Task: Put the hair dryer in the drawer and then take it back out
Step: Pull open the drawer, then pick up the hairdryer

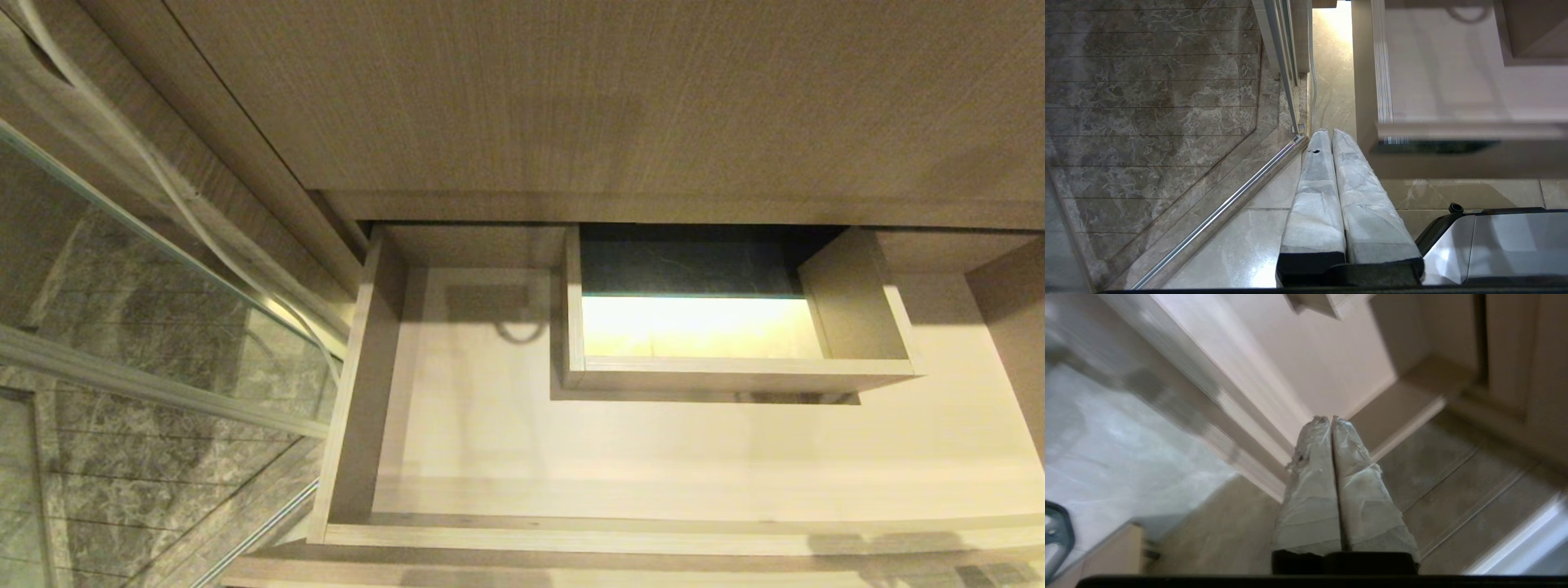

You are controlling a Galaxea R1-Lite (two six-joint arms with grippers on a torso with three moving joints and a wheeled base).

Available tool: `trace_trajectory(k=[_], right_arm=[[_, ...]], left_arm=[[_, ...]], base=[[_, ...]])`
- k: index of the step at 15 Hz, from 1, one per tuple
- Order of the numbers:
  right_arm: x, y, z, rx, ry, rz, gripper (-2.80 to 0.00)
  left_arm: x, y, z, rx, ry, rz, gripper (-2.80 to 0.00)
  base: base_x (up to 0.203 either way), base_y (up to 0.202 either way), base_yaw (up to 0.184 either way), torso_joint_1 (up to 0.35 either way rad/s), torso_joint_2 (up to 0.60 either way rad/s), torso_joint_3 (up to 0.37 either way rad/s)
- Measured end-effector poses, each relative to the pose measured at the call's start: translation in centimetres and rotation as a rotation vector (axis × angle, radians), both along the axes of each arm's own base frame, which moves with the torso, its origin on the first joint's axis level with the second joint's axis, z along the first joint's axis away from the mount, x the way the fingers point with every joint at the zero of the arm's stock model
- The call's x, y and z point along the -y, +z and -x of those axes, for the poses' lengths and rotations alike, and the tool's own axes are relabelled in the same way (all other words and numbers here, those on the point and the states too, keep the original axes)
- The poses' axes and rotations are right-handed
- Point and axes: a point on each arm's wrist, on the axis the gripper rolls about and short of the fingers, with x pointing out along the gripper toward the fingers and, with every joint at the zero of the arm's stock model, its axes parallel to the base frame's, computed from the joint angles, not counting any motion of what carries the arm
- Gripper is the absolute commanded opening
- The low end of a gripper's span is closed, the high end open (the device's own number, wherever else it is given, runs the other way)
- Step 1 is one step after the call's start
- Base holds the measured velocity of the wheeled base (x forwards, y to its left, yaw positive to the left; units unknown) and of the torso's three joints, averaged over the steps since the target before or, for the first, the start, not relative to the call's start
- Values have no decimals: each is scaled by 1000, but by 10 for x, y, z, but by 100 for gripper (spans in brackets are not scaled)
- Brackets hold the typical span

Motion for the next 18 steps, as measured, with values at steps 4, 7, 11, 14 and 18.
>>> trace_trajectory(k=[4, 7, 11, 14, 18], right_arm=[[2, -2, 11, 20, -248, -95, -280], [2, -7, 21, 72, -416, -190, -280], [1, -18, 32, 169, -554, -356, -280], [0, -28, 33, 258, -606, -518, -280], [-3, -58, 48, 334, -596, -666, -280]], left_arm=[[0, 0, 0, 0, 0, 0, -280], [0, 0, 0, 0, 0, 0, -280], [0, 0, 0, 0, 0, 0, -280], [0, 0, 0, 0, 1, 0, -280], [0, 0, 0, 0, 0, 0, -280]], base=[[0, 0, 0, 0, 0, 0], [0, 0, 0, 0, 0, 0], [0, 0, 0, 0, 0, 0], [0, 0, 0, 0, 0, 0], [0, 0, 0, 0, 0, 0]])
